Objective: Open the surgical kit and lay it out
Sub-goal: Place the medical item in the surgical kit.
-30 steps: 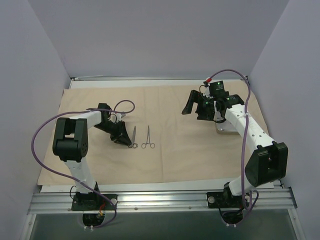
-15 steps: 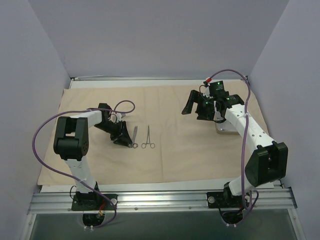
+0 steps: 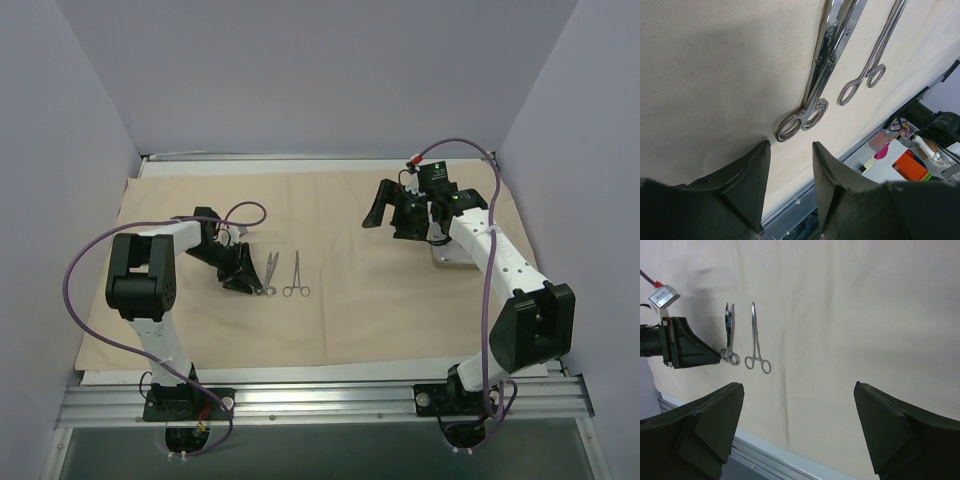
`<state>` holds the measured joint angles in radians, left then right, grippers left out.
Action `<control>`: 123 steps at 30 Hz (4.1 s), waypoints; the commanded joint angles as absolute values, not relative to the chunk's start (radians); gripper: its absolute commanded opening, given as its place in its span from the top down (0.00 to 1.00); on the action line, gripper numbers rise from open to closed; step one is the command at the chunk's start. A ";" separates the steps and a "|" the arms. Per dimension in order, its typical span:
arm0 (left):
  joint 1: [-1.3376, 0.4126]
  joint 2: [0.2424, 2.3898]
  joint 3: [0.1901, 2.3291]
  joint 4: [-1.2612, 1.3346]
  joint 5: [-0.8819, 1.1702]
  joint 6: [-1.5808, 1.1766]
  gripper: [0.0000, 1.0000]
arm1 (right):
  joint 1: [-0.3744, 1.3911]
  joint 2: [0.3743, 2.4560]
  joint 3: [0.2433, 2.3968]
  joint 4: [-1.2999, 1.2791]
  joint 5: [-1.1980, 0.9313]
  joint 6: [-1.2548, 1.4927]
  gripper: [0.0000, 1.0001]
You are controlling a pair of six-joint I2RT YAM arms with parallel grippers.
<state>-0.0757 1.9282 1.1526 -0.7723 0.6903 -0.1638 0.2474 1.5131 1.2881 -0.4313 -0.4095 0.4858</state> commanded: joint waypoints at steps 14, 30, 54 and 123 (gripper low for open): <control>-0.120 1.784 1.360 -0.862 0.399 -0.227 0.46 | 0.241 1.575 1.374 -0.489 -0.342 0.466 0.00; -0.383 1.996 1.591 -0.911 0.017 -0.422 0.44 | 0.239 1.540 1.358 -0.520 -0.327 0.457 0.00; -0.419 2.103 1.667 -0.953 -0.034 -0.414 0.43 | 0.230 1.539 1.331 -0.508 -0.345 0.453 0.00; -0.391 1.889 1.700 -1.006 -0.025 -0.326 0.45 | 0.089 1.618 1.427 -0.529 -0.184 0.342 0.00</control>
